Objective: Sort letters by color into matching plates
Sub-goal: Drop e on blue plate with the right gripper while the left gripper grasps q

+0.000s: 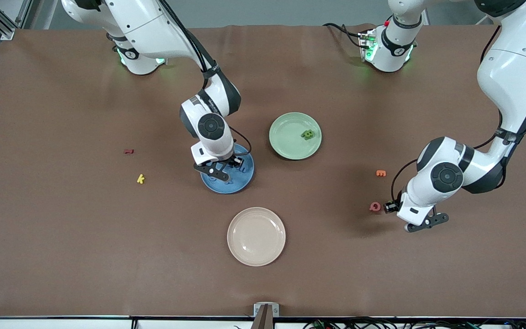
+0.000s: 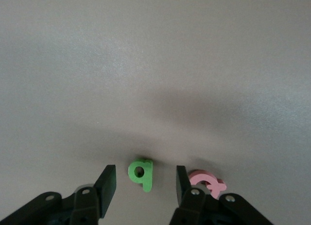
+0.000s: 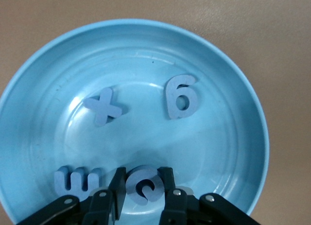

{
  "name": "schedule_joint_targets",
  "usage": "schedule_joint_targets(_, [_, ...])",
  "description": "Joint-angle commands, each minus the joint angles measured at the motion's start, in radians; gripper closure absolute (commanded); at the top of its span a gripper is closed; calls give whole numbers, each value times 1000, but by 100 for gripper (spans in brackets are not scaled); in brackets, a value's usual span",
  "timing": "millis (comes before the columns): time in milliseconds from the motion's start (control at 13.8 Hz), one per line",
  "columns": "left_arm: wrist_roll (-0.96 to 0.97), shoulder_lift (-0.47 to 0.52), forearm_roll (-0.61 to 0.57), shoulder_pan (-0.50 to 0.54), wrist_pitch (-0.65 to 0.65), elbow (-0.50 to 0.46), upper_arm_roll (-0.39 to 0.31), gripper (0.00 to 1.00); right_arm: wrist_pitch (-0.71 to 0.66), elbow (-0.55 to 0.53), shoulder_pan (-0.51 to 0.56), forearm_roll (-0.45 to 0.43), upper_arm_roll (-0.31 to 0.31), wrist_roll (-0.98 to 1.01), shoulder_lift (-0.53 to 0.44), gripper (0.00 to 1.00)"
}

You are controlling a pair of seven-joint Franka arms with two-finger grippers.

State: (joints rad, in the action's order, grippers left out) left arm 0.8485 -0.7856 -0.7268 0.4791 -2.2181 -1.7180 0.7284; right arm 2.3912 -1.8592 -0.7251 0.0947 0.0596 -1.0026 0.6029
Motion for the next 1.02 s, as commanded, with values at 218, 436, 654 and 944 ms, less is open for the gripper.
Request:
schedule_joint_targets(218, [11,-29,-13,-4,-2,5,-10,45,-76,18,-25,4,8,-44,0,79])
schedule_joint_targets(436, [37,-29,-9,-4,-2,3,-18,45,-116,31,-24,4,8,-45,-6,0])
schedule_joint_targets(654, [70,-30,-9,-5,-2,3,-21,46,-135,64,-14,2,9,-34,-6,0])
schedule_joint_targets(944, [75,-37,-9,-5,-2,3,-24,47,-314,184,67,-7,16,118,-24,0])
